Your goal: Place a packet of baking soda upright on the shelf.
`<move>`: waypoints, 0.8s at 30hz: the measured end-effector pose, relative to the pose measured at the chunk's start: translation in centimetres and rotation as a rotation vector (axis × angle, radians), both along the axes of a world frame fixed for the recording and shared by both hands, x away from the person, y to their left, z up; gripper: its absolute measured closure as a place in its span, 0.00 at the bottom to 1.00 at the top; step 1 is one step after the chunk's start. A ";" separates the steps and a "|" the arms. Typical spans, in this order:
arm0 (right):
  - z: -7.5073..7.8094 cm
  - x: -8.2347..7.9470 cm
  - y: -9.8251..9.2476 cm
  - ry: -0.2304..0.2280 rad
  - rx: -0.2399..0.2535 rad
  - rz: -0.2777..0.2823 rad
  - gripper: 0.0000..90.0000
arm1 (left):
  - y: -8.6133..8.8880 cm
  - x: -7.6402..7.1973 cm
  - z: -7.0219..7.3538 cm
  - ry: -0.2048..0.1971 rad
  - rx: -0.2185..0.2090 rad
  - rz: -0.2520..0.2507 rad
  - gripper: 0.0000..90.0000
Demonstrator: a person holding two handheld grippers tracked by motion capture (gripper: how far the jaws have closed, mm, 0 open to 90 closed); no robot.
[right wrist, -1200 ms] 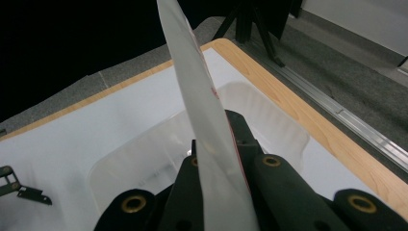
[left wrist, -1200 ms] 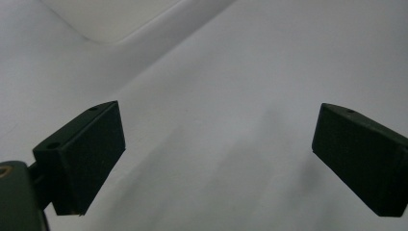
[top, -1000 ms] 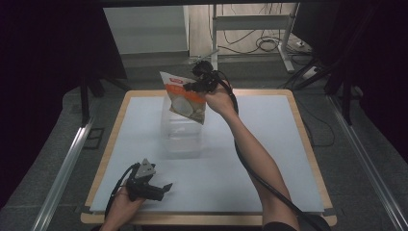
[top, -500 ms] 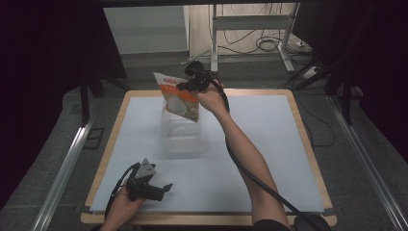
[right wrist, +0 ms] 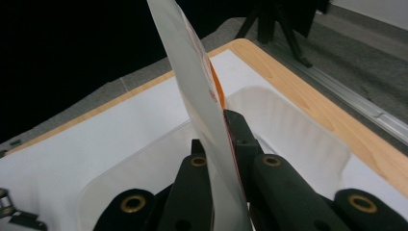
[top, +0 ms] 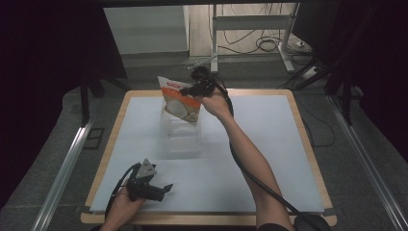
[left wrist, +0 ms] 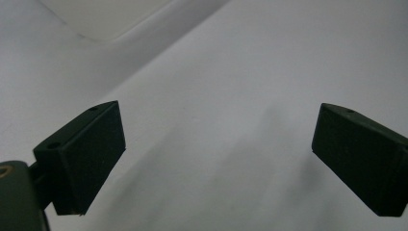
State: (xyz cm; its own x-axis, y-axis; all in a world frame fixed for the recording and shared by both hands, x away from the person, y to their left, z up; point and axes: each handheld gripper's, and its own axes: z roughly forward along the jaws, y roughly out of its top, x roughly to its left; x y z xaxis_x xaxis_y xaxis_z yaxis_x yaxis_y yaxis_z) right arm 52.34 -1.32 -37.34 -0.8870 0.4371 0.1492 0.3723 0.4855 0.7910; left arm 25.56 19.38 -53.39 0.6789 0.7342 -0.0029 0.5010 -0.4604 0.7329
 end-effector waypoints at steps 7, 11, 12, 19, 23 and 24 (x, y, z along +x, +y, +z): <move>-0.1 -0.7 -0.3 -0.004 -0.031 0.028 0.98 | -0.1 0.0 -0.1 0.003 0.005 -0.001 0.05; -0.7 -0.6 0.0 0.007 -0.029 0.023 0.98 | -0.2 0.0 0.0 0.003 0.007 -0.001 0.05; -1.0 -0.6 0.3 0.012 -0.040 0.023 0.98 | -0.1 0.0 0.0 0.003 0.007 -0.001 0.05; -3.5 0.5 1.7 0.045 -0.075 -0.017 0.98 | -0.1 0.0 0.0 0.003 0.008 -0.001 0.05; -3.6 1.0 1.2 0.040 -0.092 -0.056 0.97 | -0.2 0.0 0.0 0.004 0.012 -0.003 0.05; -3.6 1.0 1.2 0.029 -0.111 -0.060 0.97 | -0.2 0.0 -0.1 0.004 0.010 -0.003 0.05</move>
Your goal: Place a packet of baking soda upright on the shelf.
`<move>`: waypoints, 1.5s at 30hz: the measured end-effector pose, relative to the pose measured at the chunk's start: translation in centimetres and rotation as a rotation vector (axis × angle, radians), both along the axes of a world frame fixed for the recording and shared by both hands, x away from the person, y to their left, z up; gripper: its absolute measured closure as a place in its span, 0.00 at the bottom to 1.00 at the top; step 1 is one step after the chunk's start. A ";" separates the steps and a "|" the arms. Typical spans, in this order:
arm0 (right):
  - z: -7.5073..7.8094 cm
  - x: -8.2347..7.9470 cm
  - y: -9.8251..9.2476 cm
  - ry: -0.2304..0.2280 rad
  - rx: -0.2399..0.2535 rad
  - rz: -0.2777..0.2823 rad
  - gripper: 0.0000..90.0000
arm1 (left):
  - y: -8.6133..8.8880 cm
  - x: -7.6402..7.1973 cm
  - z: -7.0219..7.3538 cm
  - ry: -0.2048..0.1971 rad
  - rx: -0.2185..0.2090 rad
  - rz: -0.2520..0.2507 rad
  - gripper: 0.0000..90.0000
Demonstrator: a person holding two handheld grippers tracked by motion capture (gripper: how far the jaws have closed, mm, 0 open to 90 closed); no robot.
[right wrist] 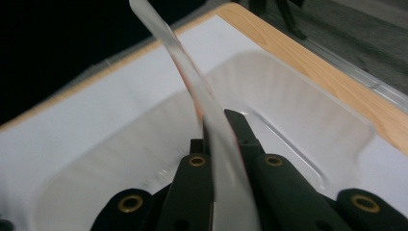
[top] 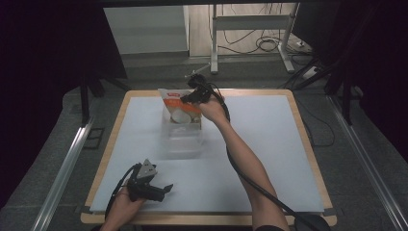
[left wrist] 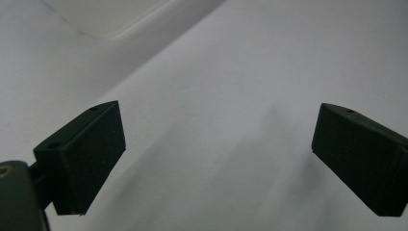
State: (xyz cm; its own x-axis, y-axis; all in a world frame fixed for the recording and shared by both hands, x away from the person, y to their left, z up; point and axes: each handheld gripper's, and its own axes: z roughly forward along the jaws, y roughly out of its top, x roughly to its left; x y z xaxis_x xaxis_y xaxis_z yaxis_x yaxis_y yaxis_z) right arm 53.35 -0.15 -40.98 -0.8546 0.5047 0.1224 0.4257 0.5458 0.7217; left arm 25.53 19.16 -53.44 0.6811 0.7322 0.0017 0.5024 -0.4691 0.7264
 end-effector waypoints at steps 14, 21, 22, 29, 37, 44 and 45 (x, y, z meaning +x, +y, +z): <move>-0.1 -0.4 -0.5 -0.076 -0.028 -0.041 0.68 | 0.0 0.0 0.0 0.001 0.001 0.003 0.05; 0.1 -0.7 -0.8 -0.121 -0.045 -0.045 0.33 | 0.0 0.0 0.0 0.001 0.006 0.000 0.05; 0.1 -0.8 -0.9 -0.125 -0.046 -0.046 0.31 | 0.0 0.0 -0.1 0.001 0.007 0.000 0.05; 0.4 -1.1 -1.4 -0.160 -0.036 -0.057 0.21 | 0.0 0.0 -0.1 0.004 0.008 0.000 0.05; 0.7 -1.7 -2.2 -0.181 -0.036 -0.054 0.15 | -0.1 0.0 -0.2 0.006 0.011 -0.002 0.05; 0.8 -2.1 -2.8 -0.183 -0.028 -0.052 0.11 | -0.1 0.0 -0.2 0.007 0.015 -0.002 0.06; 0.8 -2.2 -2.9 -0.182 -0.027 -0.052 0.09 | -0.1 0.0 -0.2 0.007 0.016 -0.003 0.06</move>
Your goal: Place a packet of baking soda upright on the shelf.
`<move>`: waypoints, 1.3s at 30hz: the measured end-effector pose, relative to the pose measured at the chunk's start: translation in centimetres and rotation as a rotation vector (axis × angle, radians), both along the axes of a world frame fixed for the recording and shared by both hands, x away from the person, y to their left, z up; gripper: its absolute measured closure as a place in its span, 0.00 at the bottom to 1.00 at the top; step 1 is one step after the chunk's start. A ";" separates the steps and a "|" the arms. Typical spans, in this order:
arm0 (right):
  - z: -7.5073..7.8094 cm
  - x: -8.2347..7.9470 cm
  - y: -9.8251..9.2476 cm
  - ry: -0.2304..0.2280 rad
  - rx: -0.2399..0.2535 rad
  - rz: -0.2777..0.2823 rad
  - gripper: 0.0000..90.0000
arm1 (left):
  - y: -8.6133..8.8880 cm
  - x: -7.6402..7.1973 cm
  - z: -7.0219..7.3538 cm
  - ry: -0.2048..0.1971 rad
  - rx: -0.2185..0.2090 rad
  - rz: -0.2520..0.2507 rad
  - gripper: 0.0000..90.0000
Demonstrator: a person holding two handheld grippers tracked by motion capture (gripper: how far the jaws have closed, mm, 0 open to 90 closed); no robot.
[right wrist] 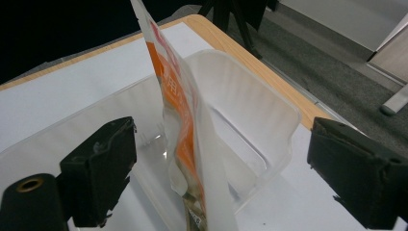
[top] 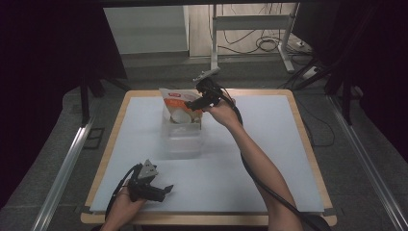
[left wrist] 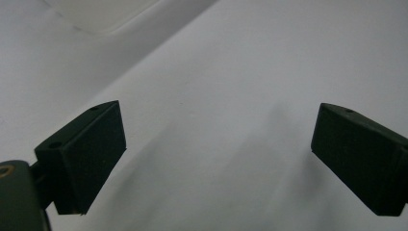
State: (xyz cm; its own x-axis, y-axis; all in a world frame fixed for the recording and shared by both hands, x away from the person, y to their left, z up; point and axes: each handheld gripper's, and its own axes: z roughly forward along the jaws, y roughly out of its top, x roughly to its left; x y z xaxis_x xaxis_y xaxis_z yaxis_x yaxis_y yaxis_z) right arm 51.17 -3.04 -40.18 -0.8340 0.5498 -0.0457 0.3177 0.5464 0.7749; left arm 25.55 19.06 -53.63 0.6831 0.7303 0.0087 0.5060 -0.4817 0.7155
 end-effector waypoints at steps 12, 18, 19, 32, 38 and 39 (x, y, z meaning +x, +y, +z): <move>0.3 -0.9 -1.6 -0.021 0.004 -0.010 0.05 | 0.0 0.0 0.0 0.000 0.002 0.002 0.06; 0.3 -1.7 -2.3 -0.020 -0.001 -0.002 0.05 | 0.1 0.0 0.0 0.000 -0.003 0.004 0.06; 0.2 -1.8 -2.4 -0.023 0.001 0.000 0.05 | 0.1 0.0 0.0 0.000 -0.005 0.004 0.06; 0.1 -3.1 -3.8 -0.025 0.005 0.006 0.05 | 0.1 0.0 0.1 0.002 -0.016 0.002 0.05; 0.1 -3.7 -4.4 -0.030 0.007 0.014 0.04 | 0.1 0.0 0.1 0.005 -0.018 0.000 0.05; 0.1 -3.7 -4.4 -0.030 0.007 0.014 0.04 | 0.1 0.0 0.1 0.006 -0.018 0.000 0.05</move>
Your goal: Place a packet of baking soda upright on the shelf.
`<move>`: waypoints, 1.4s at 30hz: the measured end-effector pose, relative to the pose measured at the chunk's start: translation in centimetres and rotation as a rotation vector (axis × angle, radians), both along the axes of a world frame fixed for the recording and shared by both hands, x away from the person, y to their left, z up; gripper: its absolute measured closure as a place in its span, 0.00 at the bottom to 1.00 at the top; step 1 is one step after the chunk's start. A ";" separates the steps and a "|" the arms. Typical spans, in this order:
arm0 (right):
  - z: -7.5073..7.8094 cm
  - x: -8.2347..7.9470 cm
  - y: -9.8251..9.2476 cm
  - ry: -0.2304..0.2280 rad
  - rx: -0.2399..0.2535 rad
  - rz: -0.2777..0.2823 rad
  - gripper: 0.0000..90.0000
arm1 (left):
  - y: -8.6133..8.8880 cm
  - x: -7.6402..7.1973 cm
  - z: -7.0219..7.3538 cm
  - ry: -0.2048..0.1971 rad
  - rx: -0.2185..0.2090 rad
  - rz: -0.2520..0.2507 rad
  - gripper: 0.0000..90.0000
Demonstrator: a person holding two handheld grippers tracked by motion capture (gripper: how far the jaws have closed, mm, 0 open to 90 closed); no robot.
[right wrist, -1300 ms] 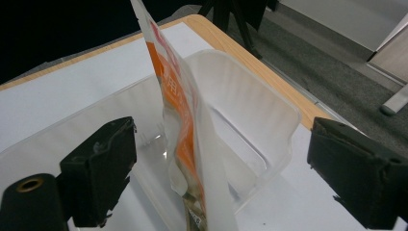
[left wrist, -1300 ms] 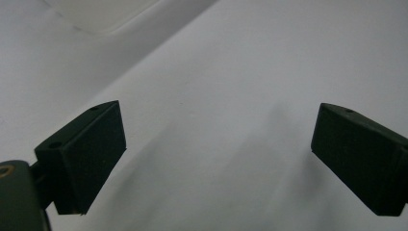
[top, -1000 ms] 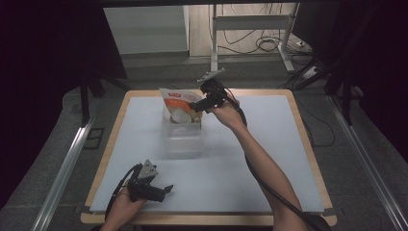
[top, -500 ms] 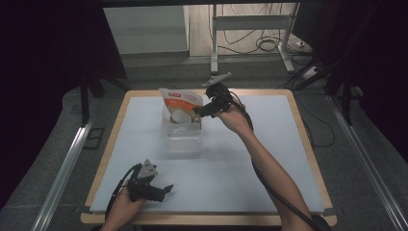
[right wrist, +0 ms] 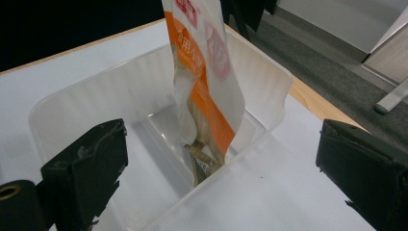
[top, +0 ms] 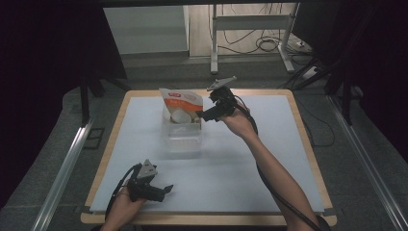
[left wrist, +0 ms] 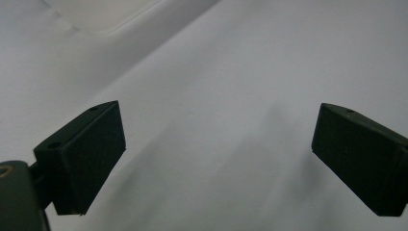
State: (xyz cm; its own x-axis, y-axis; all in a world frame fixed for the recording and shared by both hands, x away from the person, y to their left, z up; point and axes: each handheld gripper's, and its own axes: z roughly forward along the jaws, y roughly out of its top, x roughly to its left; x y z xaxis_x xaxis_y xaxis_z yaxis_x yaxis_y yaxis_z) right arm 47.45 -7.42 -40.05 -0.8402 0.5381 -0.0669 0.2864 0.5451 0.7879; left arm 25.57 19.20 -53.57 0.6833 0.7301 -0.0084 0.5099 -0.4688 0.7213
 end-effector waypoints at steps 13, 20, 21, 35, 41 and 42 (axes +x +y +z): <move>-0.5 -1.6 -1.2 -0.008 0.001 0.010 0.03 | 0.0 0.0 0.0 0.007 -0.002 -0.004 0.05; -1.0 -2.5 -1.6 -0.013 -0.004 0.012 0.01 | -0.1 0.0 0.0 0.011 -0.004 -0.006 0.05; -1.1 -2.6 -1.6 -0.015 -0.004 0.014 0.01 | -0.1 0.0 0.0 0.011 -0.003 -0.006 0.05; -2.6 -4.2 -3.0 -0.012 0.004 -0.001 0.01 | -0.1 0.0 0.0 0.018 -0.005 -0.003 0.05; -3.0 -4.8 -3.9 0.014 0.021 0.002 0.03 | -0.2 0.0 0.0 0.020 -0.003 -0.004 0.05; -3.3 -5.1 -4.2 0.021 0.031 0.008 0.03 | -0.2 0.0 0.0 0.021 -0.002 -0.004 0.05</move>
